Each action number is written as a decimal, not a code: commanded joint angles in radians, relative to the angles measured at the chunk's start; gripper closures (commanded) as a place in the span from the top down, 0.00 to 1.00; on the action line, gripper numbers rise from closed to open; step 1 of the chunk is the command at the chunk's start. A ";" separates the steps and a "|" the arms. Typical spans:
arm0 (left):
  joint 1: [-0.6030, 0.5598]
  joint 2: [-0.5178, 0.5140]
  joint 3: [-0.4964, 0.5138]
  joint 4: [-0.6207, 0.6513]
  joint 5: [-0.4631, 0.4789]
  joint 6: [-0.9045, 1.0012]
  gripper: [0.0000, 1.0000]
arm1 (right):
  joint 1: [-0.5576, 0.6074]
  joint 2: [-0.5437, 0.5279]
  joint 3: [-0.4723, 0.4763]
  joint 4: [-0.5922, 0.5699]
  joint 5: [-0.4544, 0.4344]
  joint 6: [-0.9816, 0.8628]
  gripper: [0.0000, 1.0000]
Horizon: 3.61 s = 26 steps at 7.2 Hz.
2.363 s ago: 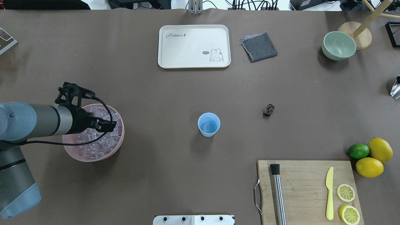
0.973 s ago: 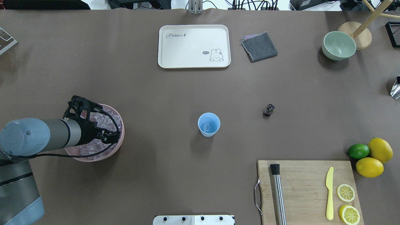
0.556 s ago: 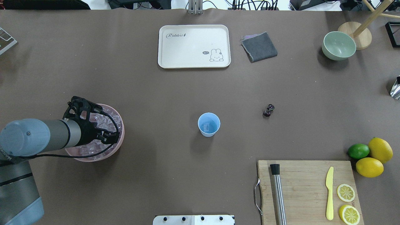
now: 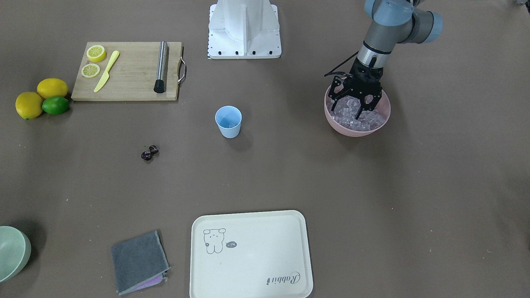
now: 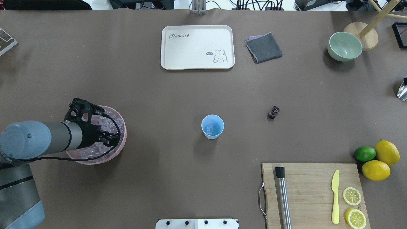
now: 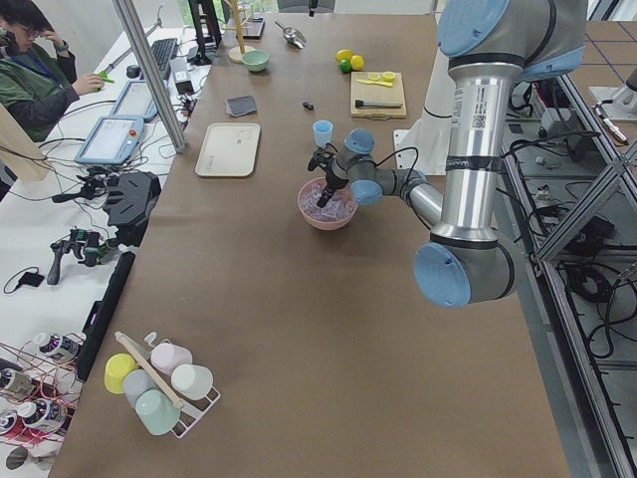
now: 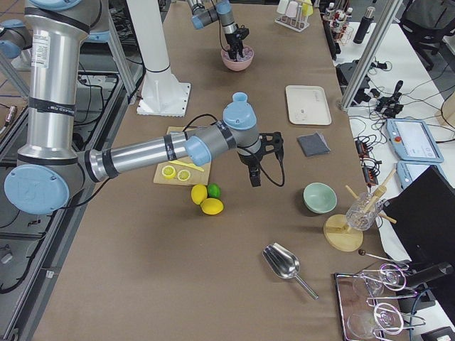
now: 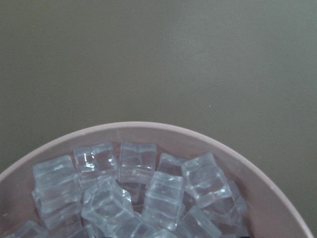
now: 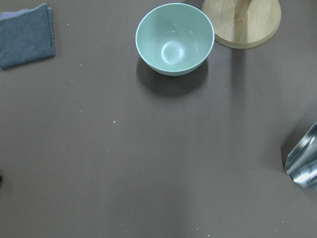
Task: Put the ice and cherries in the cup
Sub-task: 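Return the left gripper to the pink bowl and grasp another ice cube, then carry the ice cube with the left gripper over the light-blue cup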
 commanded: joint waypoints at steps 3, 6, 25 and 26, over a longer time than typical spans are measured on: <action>0.000 0.000 -0.003 0.002 -0.003 0.000 0.57 | 0.000 0.000 0.000 -0.002 0.000 0.000 1.00; 0.000 0.000 -0.007 0.000 -0.005 0.000 0.33 | 0.000 0.000 0.000 0.000 0.000 0.000 1.00; 0.130 -0.577 0.257 -0.067 0.229 -0.583 0.00 | -0.005 0.002 0.003 -0.002 0.034 0.009 1.00; 0.143 -0.580 0.265 -0.067 0.239 -0.583 0.00 | -0.005 0.002 0.003 -0.002 0.035 0.009 1.00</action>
